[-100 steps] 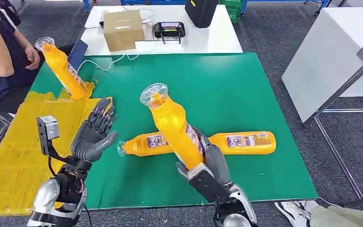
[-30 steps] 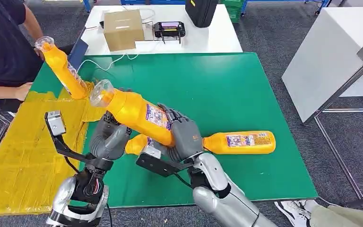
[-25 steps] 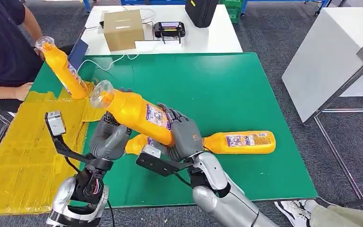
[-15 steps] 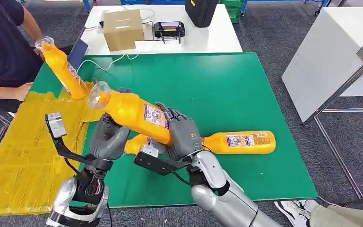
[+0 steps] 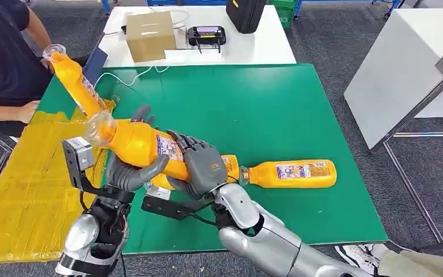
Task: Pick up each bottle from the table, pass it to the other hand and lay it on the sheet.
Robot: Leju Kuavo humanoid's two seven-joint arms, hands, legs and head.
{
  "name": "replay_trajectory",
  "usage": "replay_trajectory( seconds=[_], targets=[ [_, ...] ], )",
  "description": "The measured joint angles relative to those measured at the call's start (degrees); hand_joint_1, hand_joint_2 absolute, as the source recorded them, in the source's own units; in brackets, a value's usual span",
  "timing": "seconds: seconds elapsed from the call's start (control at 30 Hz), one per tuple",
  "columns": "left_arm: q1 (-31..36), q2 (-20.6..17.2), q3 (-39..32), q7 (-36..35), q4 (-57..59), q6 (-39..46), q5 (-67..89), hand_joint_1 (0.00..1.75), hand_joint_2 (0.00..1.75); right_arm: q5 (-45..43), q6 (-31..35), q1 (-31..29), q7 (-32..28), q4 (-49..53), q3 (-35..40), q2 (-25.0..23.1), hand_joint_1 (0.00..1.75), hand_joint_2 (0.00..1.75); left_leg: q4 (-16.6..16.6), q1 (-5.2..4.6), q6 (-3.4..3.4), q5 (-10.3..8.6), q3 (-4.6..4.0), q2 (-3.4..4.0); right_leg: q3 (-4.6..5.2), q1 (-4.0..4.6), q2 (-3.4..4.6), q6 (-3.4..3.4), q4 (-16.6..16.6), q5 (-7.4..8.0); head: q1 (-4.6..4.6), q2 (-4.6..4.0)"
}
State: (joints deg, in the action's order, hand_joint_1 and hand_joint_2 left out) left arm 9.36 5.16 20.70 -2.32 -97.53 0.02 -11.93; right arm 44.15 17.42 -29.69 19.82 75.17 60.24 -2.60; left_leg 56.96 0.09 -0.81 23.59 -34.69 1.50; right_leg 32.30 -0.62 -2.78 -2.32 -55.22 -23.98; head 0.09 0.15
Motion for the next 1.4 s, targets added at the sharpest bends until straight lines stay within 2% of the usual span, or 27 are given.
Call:
replay_trajectory(
  seconds=[0.03,0.07,0.87,0.9,0.93,1.0,1.17,1.4],
  targets=[
    [0.01,-0.04,0.00,-0.02,0.20,0.00,0.04,0.02,1.75,-0.29,-0.04,-0.17,0.11,-0.09,0.22,0.00,1.75,1.75,0.00,0.00,0.00,0.00,-0.01,0.00,0.00,0.00,0.00,0.00,0.00,0.00,0.00,0.00],
    [0.01,-0.07,0.00,-0.09,0.29,0.00,0.06,1.75,1.75,-0.61,-0.05,-0.33,0.31,-0.17,0.53,0.04,1.75,1.75,0.00,0.00,0.00,0.00,-0.01,0.00,0.01,0.00,0.00,0.00,0.00,0.00,0.00,0.00],
    [-0.08,-0.39,-0.46,0.13,0.39,0.55,2.40,1.75,1.75,-1.97,-0.46,-1.08,2.76,0.26,1.97,0.98,1.75,1.75,0.00,0.00,0.00,0.00,-0.01,0.00,0.04,0.01,0.01,0.00,0.00,0.00,0.00,0.00],
    [-0.07,-0.39,-0.46,0.13,0.39,0.61,2.60,1.75,1.75,-1.92,-0.48,-1.08,2.80,0.28,1.97,0.98,0.77,1.75,0.00,0.00,0.00,0.00,-0.01,0.00,0.04,0.01,0.01,0.00,0.00,0.00,0.00,0.00],
    [-0.07,-0.39,-0.46,0.17,0.39,0.77,3.13,1.75,1.75,-1.79,-0.55,-1.02,2.87,0.35,1.93,1.03,0.00,1.75,0.00,0.00,0.00,0.00,0.00,0.00,0.05,0.01,0.01,0.00,0.00,0.00,-0.02,0.00],
    [-0.06,-0.39,-0.44,0.39,0.39,1.99,6.70,1.75,1.75,-1.09,-1.20,-0.62,2.80,0.74,1.42,1.33,0.00,1.75,0.00,0.00,0.00,0.00,0.00,0.00,0.06,0.00,0.01,0.00,0.00,0.00,-0.02,0.00],
    [1.11,-0.46,-1.36,1.81,-0.20,4.94,26.57,1.75,1.75,2.91,-7.11,3.59,1.14,4.07,-3.56,3.13,0.00,1.75,0.00,-0.01,0.00,0.00,-0.05,0.00,0.04,0.00,0.01,-0.02,0.00,0.02,0.02,0.00],
    [2.81,-0.50,-3.17,2.12,-0.70,5.27,28.65,1.75,1.75,3.65,-8.35,6.79,0.85,6.64,-6.58,4.07,0.00,1.75,0.00,0.00,0.00,0.00,-0.05,-0.03,0.05,0.00,0.00,-0.02,0.00,0.02,0.02,0.00]
  ],
)
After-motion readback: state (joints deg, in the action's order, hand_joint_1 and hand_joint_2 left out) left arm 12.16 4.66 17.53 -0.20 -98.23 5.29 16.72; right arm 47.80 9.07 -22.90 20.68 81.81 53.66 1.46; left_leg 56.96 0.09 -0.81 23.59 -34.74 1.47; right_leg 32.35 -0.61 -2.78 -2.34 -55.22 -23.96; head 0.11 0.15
